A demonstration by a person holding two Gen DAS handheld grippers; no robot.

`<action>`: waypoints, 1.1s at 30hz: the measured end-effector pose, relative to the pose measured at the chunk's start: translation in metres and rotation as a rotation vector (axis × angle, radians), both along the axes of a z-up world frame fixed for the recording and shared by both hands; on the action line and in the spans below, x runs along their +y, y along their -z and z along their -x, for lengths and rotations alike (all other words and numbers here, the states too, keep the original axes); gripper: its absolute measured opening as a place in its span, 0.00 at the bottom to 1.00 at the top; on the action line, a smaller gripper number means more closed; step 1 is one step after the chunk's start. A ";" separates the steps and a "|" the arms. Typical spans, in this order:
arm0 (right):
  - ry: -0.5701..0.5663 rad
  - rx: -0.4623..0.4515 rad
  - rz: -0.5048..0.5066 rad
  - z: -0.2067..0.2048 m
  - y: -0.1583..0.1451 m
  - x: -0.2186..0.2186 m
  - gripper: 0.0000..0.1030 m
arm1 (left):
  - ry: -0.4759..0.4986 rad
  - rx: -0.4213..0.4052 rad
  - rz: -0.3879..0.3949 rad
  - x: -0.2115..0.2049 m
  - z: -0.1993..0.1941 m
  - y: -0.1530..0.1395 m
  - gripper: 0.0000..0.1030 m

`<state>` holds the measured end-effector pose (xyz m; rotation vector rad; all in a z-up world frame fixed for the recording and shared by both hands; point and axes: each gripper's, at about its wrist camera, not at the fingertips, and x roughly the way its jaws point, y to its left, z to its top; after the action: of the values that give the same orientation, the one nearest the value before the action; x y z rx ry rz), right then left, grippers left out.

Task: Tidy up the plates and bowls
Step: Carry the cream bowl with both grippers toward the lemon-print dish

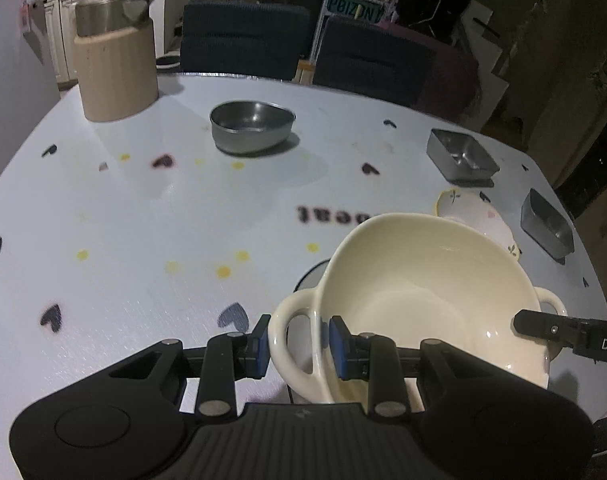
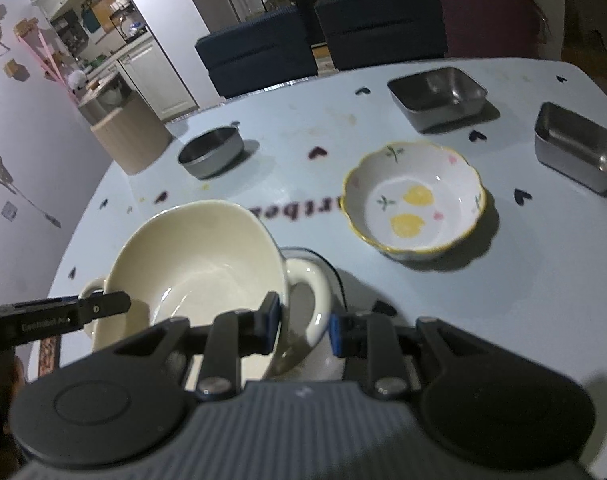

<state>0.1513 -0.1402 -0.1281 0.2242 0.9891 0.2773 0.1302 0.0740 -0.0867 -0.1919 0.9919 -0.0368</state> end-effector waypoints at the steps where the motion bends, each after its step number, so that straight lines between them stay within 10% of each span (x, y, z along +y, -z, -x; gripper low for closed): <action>1: 0.001 0.006 0.006 0.000 0.003 0.000 0.28 | -0.001 0.005 0.001 0.000 -0.001 0.003 0.30; 33: 0.018 0.134 0.096 -0.021 0.034 0.012 0.31 | -0.004 0.142 -0.062 -0.007 -0.037 0.041 0.34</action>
<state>0.1725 -0.1281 -0.1618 0.1655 1.1293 0.1997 0.1676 0.0667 -0.1281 -0.1411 1.1328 0.0110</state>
